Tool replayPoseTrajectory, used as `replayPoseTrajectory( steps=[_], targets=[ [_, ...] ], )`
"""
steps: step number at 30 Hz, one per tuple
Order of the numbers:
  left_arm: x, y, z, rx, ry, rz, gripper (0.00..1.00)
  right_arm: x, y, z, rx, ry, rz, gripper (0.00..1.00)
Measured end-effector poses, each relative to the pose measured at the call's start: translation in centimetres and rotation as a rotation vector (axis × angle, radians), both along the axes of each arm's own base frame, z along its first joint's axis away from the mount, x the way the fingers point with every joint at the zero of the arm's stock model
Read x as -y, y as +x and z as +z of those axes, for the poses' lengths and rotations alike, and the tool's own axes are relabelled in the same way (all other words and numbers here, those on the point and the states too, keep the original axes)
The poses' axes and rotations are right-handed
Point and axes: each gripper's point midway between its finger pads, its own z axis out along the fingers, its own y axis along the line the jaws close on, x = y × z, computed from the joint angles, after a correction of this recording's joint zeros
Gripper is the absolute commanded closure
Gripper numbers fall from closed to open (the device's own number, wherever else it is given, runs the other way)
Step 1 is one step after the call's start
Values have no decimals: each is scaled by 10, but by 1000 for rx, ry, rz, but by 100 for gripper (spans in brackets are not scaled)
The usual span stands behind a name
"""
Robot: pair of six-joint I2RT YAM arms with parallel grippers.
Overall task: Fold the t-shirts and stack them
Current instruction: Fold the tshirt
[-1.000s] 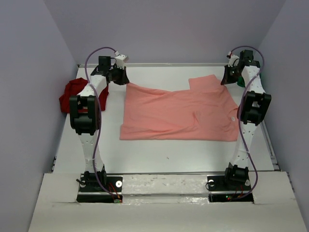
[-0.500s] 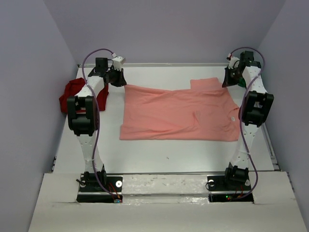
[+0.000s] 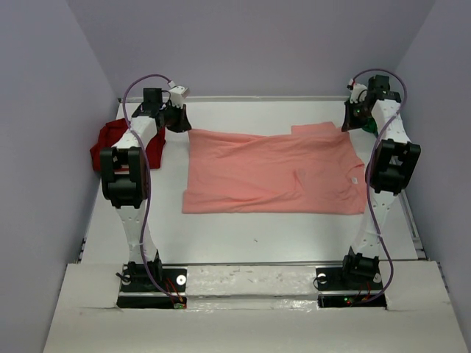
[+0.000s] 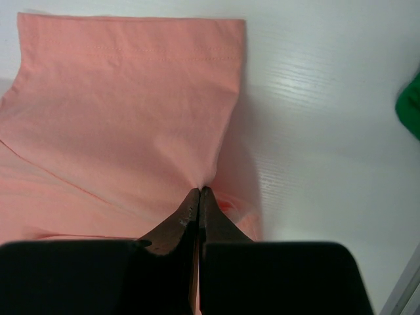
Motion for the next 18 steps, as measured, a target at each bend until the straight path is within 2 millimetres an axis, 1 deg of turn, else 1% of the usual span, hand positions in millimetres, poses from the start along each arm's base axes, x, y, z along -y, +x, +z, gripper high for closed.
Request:
replayPoseTrajectory(
  steps=[6, 11, 14, 18],
  targets=[
    [0, -1, 2, 4, 4, -4, 100, 3, -8, -9, -30, -22, 0, 100],
    [-11, -3, 5, 8, 5, 11, 100, 5, -13, -14, -48, -37, -1, 100],
    [-18, -2, 5, 7, 3, 25, 100, 6, -14, -13, -48, -42, -3, 100],
    [-24, -2, 4, 3, 4, 32, 100, 7, -14, -4, -30, -54, -3, 100]
  ],
)
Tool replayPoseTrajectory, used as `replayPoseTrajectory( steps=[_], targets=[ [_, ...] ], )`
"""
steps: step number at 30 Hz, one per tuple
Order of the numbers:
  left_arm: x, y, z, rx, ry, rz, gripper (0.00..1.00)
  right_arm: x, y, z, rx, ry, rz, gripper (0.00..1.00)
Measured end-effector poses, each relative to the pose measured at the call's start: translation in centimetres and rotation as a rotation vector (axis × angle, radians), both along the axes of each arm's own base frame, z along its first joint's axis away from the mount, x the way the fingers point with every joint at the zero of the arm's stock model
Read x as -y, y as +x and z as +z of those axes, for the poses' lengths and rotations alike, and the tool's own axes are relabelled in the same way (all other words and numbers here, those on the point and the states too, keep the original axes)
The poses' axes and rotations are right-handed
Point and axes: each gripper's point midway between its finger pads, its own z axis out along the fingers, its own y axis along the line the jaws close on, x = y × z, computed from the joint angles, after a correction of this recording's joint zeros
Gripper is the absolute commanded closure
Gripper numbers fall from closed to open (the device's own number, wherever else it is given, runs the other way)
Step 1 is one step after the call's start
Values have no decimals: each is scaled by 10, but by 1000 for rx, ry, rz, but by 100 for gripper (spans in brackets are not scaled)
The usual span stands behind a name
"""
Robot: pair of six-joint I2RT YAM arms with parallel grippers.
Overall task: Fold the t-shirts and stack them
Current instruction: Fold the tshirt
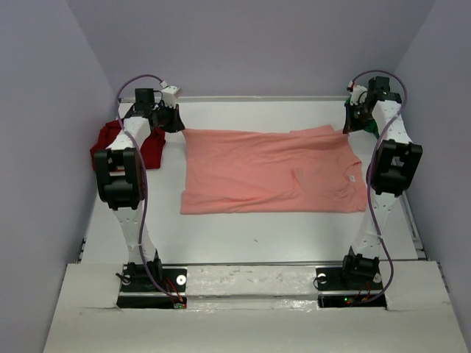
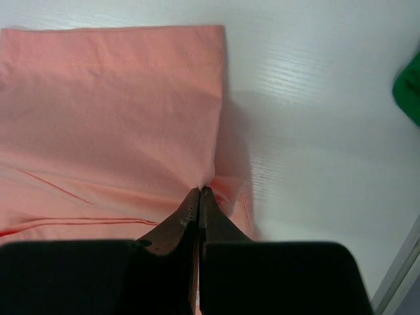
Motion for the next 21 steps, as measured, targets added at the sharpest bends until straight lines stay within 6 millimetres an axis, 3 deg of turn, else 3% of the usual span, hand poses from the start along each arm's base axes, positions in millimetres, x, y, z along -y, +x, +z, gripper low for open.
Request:
replayPoseTrajectory(
  steps=[6, 21],
  targets=[
    [0, -1, -1, -5, 0, -4, 100, 0, 0, 9, 18, -10, 2, 100],
    [3, -15, 12, 6, -8, -22, 100, -1, -12, 4, -8, -29, 21, 100]
  ],
)
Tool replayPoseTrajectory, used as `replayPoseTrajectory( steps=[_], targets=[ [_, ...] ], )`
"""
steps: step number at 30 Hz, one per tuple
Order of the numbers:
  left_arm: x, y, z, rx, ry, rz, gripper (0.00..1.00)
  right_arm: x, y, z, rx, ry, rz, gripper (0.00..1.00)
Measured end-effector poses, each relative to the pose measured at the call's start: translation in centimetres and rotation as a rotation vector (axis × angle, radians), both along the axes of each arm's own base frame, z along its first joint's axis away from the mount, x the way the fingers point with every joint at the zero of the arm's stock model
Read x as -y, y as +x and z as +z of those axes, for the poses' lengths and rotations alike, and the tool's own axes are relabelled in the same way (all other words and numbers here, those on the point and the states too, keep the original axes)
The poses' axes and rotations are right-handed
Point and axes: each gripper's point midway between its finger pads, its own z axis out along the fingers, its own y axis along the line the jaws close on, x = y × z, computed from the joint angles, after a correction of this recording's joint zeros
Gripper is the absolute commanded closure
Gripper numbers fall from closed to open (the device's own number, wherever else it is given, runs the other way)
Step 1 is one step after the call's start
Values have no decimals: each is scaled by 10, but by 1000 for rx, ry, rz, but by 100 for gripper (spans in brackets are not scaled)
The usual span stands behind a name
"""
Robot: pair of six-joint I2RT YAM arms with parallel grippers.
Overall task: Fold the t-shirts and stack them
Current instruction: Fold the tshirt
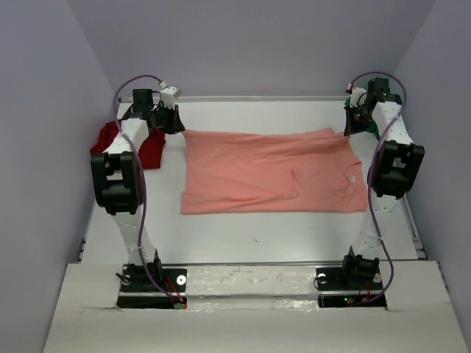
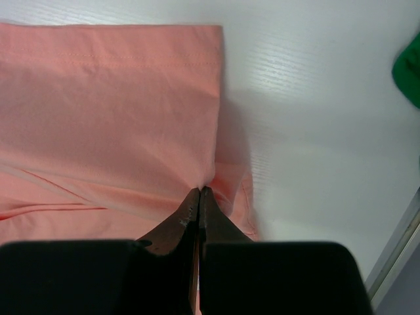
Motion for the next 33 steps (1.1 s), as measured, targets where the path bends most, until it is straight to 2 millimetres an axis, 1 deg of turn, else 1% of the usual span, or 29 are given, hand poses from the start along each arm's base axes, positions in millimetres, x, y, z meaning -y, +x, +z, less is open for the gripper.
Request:
replayPoseTrajectory(
  steps=[5, 11, 13, 19, 22, 27, 29, 33],
  targets=[
    [1, -10, 0, -4, 3, -12, 100, -1, -6, 1, -3, -4, 10, 100],
    [1, -17, -6, -21, 1, -21, 100, -2, -13, -1, -15, -7, 20, 100],
    [2, -21, -8, -33, 0, -23, 100, -2, -16, -4, -23, -8, 25, 100],
    [3, -30, -4, -32, -1, -35, 100, -4, -30, -19, -68, -5, 42, 100],
    [4, -36, -8, -44, -2, -41, 100, -5, -35, -25, -86, -4, 53, 100],
    [4, -49, -23, -83, 3, -48, 100, -6, -44, -32, -110, -8, 67, 100],
    [4, -52, -27, -94, 4, -49, 100, -6, -44, -31, -107, -10, 70, 100],
    [4, -53, -27, -95, 4, -49, 100, -6, -46, -26, -97, -16, 79, 100]
  ],
)
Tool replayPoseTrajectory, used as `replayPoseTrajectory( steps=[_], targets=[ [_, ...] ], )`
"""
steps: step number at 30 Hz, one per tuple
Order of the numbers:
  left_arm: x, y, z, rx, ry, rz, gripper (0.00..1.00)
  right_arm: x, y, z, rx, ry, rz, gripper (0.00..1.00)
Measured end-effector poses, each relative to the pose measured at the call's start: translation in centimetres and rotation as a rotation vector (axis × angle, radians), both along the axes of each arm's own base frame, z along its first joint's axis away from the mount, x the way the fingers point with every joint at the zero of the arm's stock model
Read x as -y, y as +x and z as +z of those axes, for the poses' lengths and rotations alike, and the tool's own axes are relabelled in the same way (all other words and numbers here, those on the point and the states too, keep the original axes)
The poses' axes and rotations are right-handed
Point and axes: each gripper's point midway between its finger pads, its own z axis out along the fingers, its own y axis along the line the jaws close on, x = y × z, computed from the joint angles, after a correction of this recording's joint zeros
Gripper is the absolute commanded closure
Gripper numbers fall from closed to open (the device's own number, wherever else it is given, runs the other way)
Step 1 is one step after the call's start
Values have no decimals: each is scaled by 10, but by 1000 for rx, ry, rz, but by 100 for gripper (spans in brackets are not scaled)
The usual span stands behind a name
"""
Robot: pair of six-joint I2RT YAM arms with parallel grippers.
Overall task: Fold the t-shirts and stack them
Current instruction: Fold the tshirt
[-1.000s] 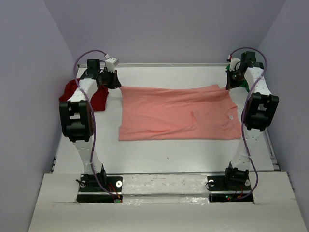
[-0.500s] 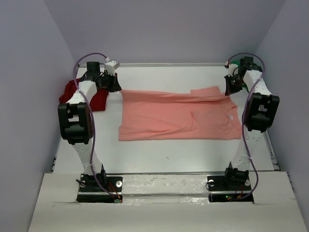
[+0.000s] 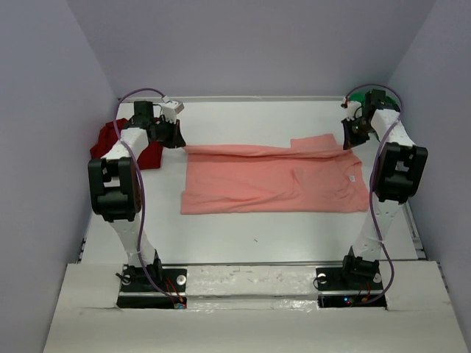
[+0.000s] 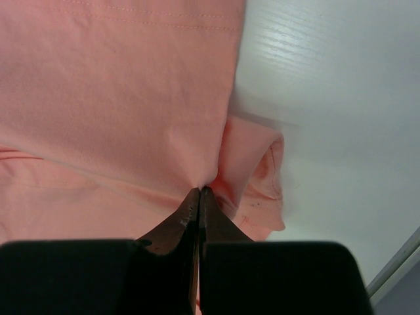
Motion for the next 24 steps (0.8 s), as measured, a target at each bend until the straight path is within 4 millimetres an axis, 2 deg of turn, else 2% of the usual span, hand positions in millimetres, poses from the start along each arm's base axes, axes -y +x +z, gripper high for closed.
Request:
replayPoseTrajectory(
  steps=[6, 24],
  targets=[
    [0, -4, 2, 3, 1, -2, 100, 0, -4, 5, 8, -8, 10, 100],
    [0, -5, 3, 10, 7, -9, 100, -1, -27, -16, -69, -15, 44, 100]
  ],
)
